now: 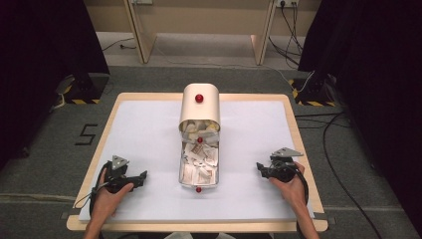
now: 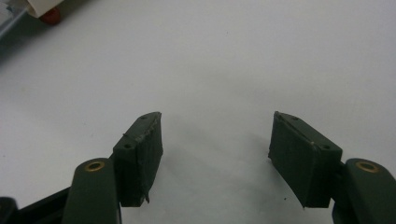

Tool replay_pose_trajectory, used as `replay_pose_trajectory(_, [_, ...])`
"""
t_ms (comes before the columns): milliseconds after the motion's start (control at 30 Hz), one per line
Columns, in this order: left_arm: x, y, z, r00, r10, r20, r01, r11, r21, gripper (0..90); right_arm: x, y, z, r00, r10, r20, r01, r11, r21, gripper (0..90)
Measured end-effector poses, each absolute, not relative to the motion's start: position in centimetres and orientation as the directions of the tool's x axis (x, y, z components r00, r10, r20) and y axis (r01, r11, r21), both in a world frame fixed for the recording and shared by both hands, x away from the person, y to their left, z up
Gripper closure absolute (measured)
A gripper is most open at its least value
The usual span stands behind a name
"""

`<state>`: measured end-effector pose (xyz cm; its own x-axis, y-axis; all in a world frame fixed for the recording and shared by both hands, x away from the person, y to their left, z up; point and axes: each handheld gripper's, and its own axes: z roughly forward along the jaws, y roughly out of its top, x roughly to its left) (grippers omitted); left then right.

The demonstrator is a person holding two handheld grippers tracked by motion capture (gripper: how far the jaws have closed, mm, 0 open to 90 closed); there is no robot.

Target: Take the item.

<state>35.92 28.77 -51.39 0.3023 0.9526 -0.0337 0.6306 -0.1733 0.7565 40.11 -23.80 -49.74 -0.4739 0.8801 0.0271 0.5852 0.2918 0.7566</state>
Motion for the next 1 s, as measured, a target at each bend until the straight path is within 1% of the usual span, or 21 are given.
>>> replay_pose_trajectory(267, [35.9, 28.8, -51.4, 0.304, 0.952, -0.034, 0.63, -0.174, 0.757, 12.7, 39.9, -23.6, -48.7, -0.468, 0.882, 0.052, 0.566, 0.254, 0.784, 36.0])
replay_pose_trajectory(500, [35.9, 28.8, -51.4, 0.303, 0.952, -0.034, 0.63, -0.173, 0.757, 12.7, 39.5, -22.8, -47.6, -0.49, 0.868, 0.08, 0.536, 0.228, 0.813, 37.2])
replay_pose_trajectory(733, [35.9, 28.8, -51.4, 0.303, 0.953, -0.034, 0.631, -0.173, 0.757, 12.7, 39.0, -21.8, -46.8, -0.523, 0.846, 0.102, 0.514, 0.218, 0.83, 38.8])
replay_pose_trajectory(1000, [35.9, 28.8, -51.4, 0.303, 0.952, -0.033, 0.63, -0.175, 0.756, 12.7, 38.6, -20.7, -46.2, -0.55, 0.83, 0.093, 0.498, 0.236, 0.835, 40.0])
